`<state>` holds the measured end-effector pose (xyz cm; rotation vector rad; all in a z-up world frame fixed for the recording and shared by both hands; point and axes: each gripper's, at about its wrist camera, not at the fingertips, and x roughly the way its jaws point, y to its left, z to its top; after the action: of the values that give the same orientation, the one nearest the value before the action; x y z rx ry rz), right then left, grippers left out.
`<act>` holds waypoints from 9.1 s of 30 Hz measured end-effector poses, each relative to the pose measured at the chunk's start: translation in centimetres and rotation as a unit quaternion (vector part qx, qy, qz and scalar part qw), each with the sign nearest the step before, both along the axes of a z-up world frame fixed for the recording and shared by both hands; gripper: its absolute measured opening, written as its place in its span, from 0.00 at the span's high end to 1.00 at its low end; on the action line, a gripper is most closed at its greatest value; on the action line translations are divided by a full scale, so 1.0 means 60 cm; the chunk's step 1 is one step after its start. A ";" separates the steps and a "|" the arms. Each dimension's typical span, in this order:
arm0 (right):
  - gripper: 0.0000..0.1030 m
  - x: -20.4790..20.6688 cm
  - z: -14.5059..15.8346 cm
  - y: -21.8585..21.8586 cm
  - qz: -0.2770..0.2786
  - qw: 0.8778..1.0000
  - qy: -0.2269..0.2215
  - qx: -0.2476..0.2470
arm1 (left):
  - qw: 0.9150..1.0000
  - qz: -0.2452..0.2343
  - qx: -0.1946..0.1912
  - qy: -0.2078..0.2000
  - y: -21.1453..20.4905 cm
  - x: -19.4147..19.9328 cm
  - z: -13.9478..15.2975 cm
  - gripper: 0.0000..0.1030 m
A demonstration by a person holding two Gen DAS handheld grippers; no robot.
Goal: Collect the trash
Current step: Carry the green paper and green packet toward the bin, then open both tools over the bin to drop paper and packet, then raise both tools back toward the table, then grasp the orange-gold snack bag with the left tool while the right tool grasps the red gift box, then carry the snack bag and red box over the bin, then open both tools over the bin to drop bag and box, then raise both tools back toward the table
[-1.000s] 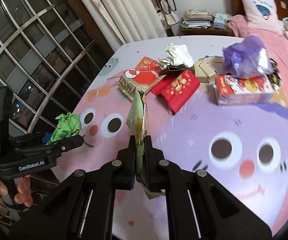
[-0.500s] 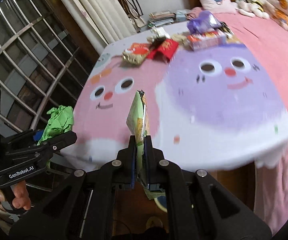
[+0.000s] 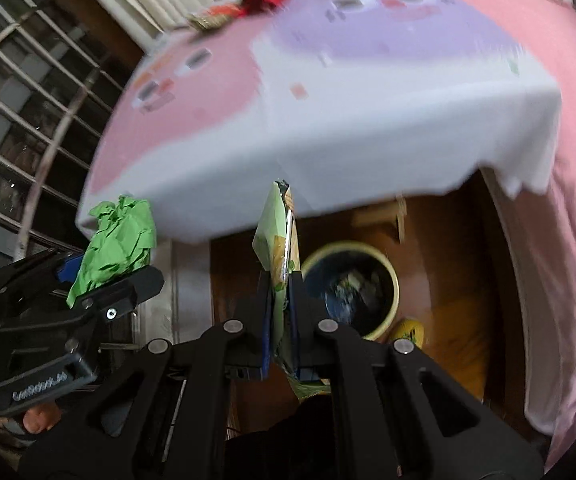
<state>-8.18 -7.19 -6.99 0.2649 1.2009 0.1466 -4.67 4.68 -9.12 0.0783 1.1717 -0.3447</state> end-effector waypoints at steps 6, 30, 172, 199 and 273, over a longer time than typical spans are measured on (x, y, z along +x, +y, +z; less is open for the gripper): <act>0.95 -0.012 -0.142 -0.030 -0.025 0.999 0.045 -0.014 | 0.999 -0.012 0.006 0.033 -0.029 -0.005 -0.118 0.56; 0.60 0.034 -0.591 -0.107 -0.068 0.993 0.100 0.009 | 0.996 0.021 0.020 0.085 -0.040 0.089 -0.544 0.11; 0.88 0.730 0.077 0.097 -0.034 0.999 -0.033 -0.008 | 0.991 0.063 -0.122 0.009 0.213 0.809 0.142 0.95; 0.88 0.225 0.135 -0.055 0.158 0.987 -0.029 0.003 | 0.992 0.093 -0.086 0.009 -0.006 0.167 0.159 0.95; 0.45 0.062 -0.530 -0.071 0.030 0.984 0.142 -0.105 | 0.979 0.161 0.038 0.122 0.007 0.054 -0.499 0.14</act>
<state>-4.48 -11.42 -38.78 0.0651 1.4964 0.0328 -1.43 5.09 -39.09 -0.0890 1.4159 -0.0228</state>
